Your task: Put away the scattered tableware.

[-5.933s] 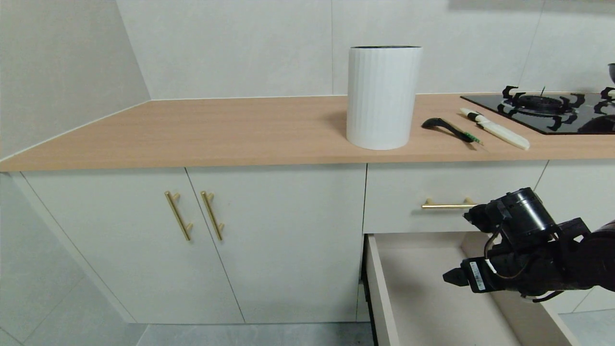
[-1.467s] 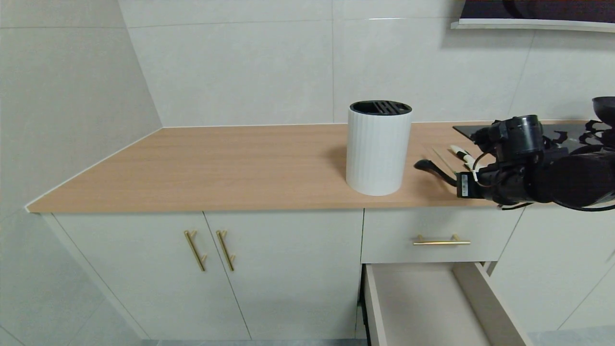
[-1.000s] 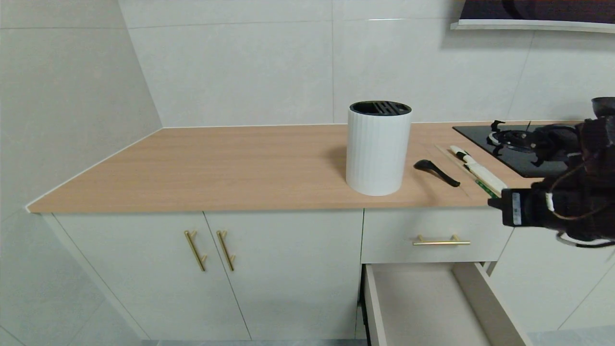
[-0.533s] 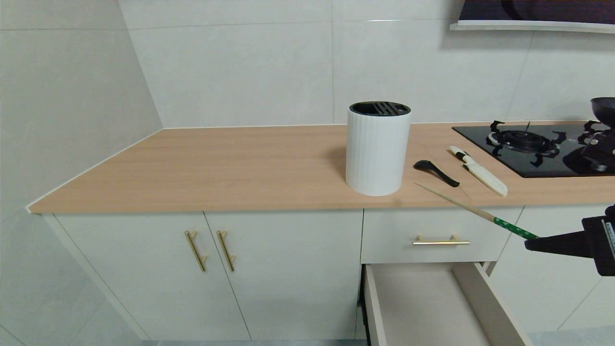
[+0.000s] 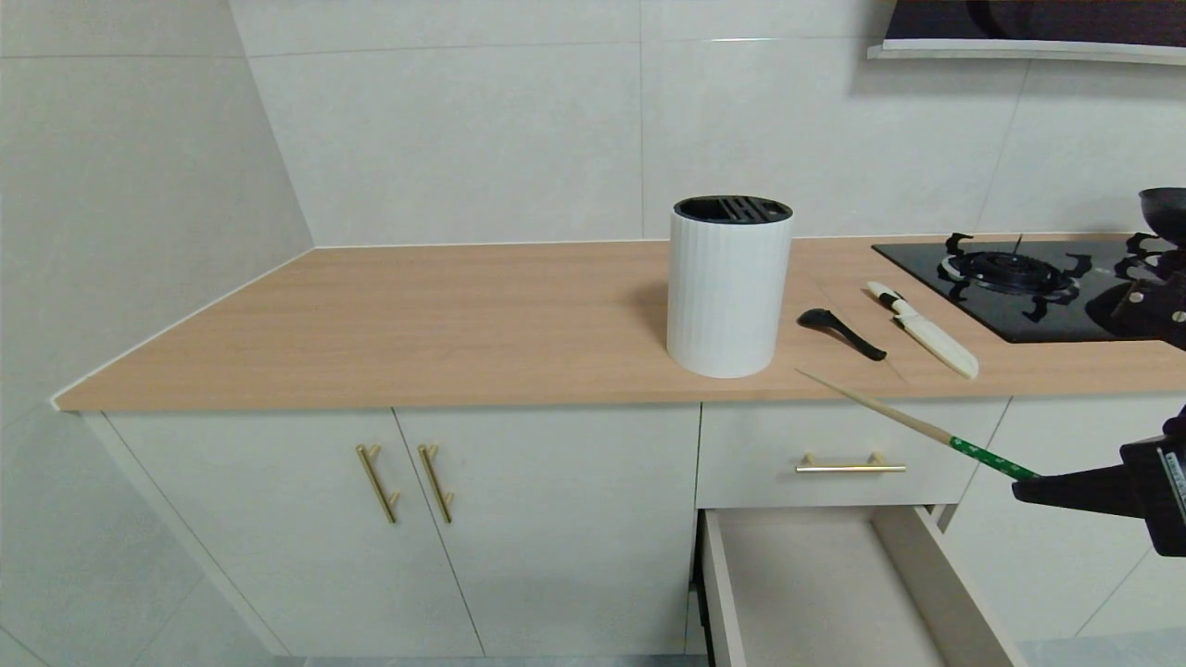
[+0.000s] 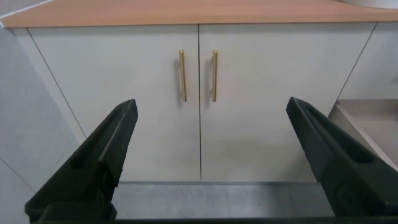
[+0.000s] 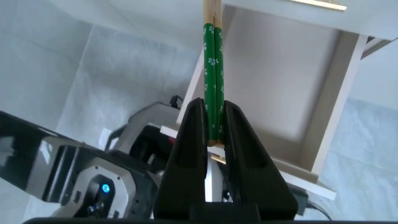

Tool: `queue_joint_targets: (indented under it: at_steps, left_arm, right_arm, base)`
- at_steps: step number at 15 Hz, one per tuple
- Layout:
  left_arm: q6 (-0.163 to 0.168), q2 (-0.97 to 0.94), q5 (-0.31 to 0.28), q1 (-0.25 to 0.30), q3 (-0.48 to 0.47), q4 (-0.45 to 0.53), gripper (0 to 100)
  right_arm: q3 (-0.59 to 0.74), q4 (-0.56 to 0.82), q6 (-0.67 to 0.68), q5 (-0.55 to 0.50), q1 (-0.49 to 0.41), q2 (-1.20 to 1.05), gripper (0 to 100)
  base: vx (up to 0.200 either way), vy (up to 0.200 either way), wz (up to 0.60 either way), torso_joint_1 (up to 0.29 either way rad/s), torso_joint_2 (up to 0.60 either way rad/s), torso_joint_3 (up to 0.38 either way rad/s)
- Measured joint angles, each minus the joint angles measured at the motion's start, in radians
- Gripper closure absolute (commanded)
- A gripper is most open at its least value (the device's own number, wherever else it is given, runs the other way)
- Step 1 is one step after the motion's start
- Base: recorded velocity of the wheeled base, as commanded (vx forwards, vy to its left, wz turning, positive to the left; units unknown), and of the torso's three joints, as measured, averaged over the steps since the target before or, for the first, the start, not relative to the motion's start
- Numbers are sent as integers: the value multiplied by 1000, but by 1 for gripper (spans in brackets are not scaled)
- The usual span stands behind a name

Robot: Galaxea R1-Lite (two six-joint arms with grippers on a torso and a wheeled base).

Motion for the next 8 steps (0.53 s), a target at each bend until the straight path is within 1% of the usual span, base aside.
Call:
queue_joint_targets:
  at_steps: [4,5,8]
  left_arm:
    - [0,0,0,0,0,0,0]
    - [0,0,0,0,0,-1,0]
    - [0,0,0,0,0,0,0]
  right_arm:
    - [14,-1,-19,-2,1,26,100]
    - [17,-1,-20,-2,1,32,100]
    - [30,-3,-45,-1,1,44,100]
  base:
    - [0,0,0,0,0,0]
    - [0,0,0,-36,110,80]
    - [0,0,0,-147,367,214]
